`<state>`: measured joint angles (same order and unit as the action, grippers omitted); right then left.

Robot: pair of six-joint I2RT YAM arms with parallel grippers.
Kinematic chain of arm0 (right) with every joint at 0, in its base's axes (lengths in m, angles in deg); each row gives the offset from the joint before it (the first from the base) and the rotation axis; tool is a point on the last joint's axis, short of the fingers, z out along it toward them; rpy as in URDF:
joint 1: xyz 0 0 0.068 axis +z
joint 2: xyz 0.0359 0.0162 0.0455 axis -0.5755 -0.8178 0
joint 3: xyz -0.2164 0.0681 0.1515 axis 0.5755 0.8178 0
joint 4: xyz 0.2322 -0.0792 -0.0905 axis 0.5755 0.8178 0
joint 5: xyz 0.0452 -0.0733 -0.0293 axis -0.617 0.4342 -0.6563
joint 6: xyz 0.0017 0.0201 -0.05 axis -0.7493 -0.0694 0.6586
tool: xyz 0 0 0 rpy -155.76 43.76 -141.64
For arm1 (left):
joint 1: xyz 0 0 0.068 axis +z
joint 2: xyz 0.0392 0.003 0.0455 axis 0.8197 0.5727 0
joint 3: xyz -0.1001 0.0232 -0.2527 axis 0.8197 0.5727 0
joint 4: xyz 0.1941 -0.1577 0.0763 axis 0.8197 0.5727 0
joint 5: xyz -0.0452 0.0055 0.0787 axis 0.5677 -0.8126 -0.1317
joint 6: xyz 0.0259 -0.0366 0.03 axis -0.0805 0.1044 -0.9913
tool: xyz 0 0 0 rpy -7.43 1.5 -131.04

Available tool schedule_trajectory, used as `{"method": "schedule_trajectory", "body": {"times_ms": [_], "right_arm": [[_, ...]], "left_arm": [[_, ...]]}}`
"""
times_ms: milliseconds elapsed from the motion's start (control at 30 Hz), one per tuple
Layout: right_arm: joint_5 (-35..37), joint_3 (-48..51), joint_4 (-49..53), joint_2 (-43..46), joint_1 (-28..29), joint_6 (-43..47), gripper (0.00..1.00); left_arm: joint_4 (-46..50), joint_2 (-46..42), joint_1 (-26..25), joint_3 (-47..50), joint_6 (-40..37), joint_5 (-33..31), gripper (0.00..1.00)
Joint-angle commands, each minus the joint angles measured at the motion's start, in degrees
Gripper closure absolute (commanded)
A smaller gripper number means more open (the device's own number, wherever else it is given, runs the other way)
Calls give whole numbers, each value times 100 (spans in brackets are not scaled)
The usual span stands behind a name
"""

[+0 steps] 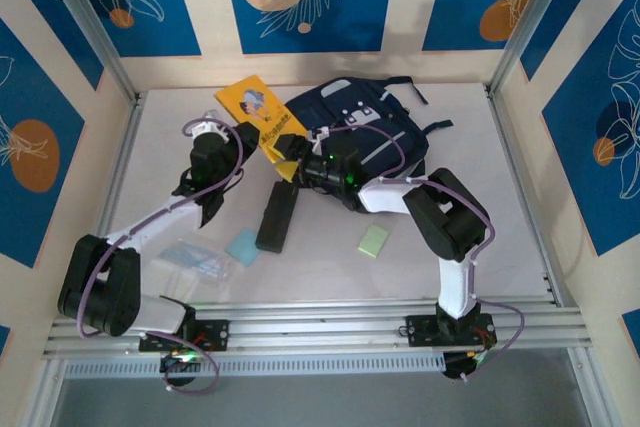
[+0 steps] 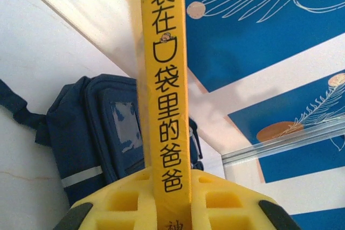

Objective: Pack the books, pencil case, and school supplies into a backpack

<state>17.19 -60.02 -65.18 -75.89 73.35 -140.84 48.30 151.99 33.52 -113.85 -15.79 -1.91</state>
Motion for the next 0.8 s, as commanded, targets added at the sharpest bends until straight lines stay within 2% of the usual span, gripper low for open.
{"method": "schedule_trajectory", "body": {"times_ms": [0,67,133,167,233,300,367,433,533,767], "right_arm": [[441,138,-592,61,-59,-122,31],[477,125,-528,138,-103,-55,59],[468,104,-463,197,-142,32,81],[459,111,-455,214,-169,59,89],[414,154,-483,280,-240,116,100],[332,243,-427,399,-346,218,100],[170,379,-285,617,-528,435,100],[24,554,60,914,-754,691,100],[-174,813,873,1486,-1149,1268,100],[-64,1004,3731,2999,-2191,2985,100]], "left_arm": [[-291,-234,-113,93,158,-134,100],[-312,-221,-157,159,216,-134,100],[-309,-204,-200,212,250,-120,100],[-292,-207,-215,223,262,-98,100],[-168,-205,-236,211,229,-37,99],[23,-186,-259,143,147,51,80],[297,-134,-295,18,-49,201,52],[577,-56,-394,-148,-369,349,37],[985,109,-613,-427,-932,516,29],[1973,917,-1203,-1558,-2471,1003,28]]}}
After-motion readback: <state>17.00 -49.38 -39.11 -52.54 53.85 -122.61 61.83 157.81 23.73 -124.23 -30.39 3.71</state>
